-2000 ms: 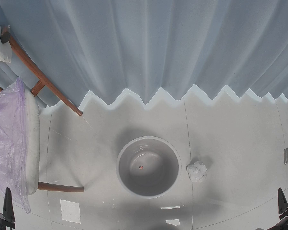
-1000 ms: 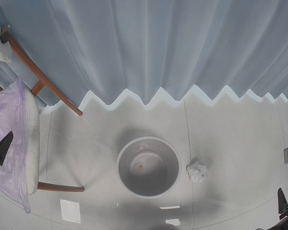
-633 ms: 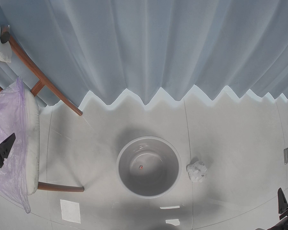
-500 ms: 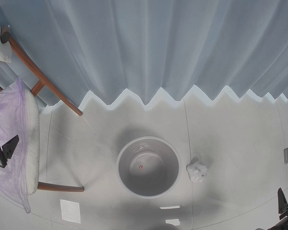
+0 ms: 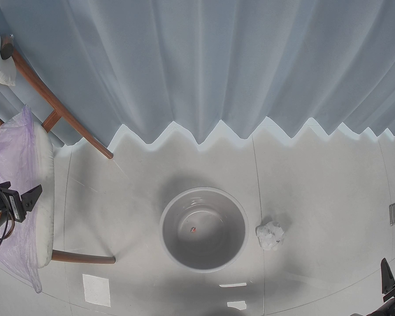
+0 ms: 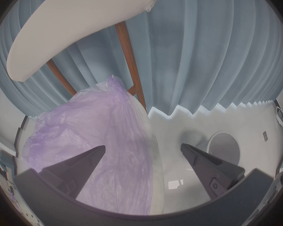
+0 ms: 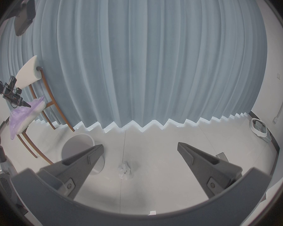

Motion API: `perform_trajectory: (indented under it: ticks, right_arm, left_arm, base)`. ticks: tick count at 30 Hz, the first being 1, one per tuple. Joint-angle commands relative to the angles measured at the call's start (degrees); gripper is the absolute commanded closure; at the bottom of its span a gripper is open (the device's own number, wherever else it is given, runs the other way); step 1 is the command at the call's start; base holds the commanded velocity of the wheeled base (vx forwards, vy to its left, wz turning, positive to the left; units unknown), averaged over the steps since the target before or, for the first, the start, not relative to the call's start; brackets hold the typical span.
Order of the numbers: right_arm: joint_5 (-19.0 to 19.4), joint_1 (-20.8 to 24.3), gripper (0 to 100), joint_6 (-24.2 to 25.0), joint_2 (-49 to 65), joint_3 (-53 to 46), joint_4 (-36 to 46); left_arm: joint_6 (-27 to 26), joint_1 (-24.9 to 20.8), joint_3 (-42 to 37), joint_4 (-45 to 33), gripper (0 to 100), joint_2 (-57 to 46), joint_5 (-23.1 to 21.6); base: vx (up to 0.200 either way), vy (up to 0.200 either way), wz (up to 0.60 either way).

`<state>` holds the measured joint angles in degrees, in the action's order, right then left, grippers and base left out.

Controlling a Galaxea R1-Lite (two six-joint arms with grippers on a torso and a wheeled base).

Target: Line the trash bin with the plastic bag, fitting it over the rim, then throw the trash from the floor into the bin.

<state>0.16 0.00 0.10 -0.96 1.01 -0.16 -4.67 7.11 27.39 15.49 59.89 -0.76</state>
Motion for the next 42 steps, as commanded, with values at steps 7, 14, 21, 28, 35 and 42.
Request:
perform_trajectory:
  ticks: [7,14,21,28,35,42]
  right_arm:
    - [0.02,0.00,0,-0.01,0.96,-1.01,-0.02]
    - [0.02,0.00,0,-0.01,0.96,-1.01,-0.02]
    - [0.02,-0.09,0,-0.01,0.96,-1.01,-0.02]
    - [0.02,0.00,0,-0.01,0.96,-1.01,-0.02]
    - [0.02,0.00,0,-0.01,0.96,-1.01,-0.02]
    - [0.02,0.00,0,-0.01,0.96,-1.01,-0.02]
  left_arm:
    - [0.63,1.95,-0.76,9.73,0,11.83,-0.30]
    - [1.59,2.21,-1.11,18.17,0,17.19,-0.39]
    - [1.68,2.21,-1.20,19.93,0,17.98,-0.30]
    - [1.77,2.30,-1.20,21.51,0,19.03,0.05]
    - [1.77,2.30,-1.29,22.30,0,20.09,0.23]
    - [1.86,2.39,-1.90,22.83,100,20.53,0.32]
  base:
    - [0.000,0.000,0.00]
    - [0.000,0.000,0.00]
    - [0.000,0.000,0.00]
    - [0.000,0.000,0.00]
    - [0.000,0.000,0.00]
    - [0.000,0.000,0.00]
